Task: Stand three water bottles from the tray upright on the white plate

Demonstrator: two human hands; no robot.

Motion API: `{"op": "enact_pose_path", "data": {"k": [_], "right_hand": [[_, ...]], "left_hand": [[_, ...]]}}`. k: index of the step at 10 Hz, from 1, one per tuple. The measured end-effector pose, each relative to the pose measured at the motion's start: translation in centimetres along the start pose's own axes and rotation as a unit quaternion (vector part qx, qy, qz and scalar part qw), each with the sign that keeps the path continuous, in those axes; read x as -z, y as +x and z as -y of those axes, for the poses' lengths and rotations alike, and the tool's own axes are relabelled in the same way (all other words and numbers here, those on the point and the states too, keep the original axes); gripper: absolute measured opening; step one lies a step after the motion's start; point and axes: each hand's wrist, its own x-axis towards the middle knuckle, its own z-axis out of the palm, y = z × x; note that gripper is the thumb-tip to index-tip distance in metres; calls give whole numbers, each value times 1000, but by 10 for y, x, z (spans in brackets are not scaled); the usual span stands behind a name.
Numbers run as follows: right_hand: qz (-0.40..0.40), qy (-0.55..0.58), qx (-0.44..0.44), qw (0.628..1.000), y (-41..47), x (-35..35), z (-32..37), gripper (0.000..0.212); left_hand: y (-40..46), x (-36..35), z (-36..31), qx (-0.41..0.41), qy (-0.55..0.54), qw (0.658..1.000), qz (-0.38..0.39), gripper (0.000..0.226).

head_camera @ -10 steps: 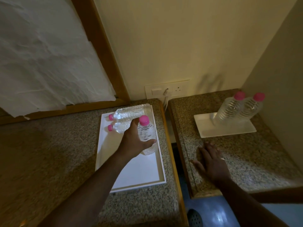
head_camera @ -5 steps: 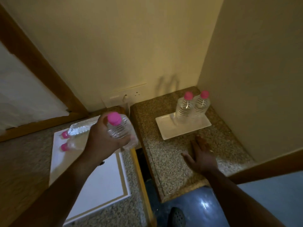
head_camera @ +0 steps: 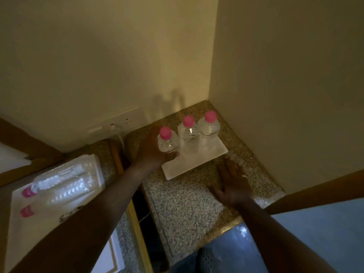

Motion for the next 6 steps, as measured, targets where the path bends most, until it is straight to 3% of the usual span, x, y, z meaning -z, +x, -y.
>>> {"op": "enact_pose_path", "data": {"k": [1, 3, 6], "right_hand": [[-4, 0, -3, 1000, 1, -2, -1, 90], [-6, -5, -2, 1000, 2, -3, -1, 89], [-9, -5, -12, 1000, 4, -6, -1, 90]], "left_hand": [[9, -8, 6, 29, 6, 998, 56, 80], [15, -8, 8, 43, -3, 998, 43, 86], [3, -5, 14, -12, -15, 1000, 15, 87]]}}
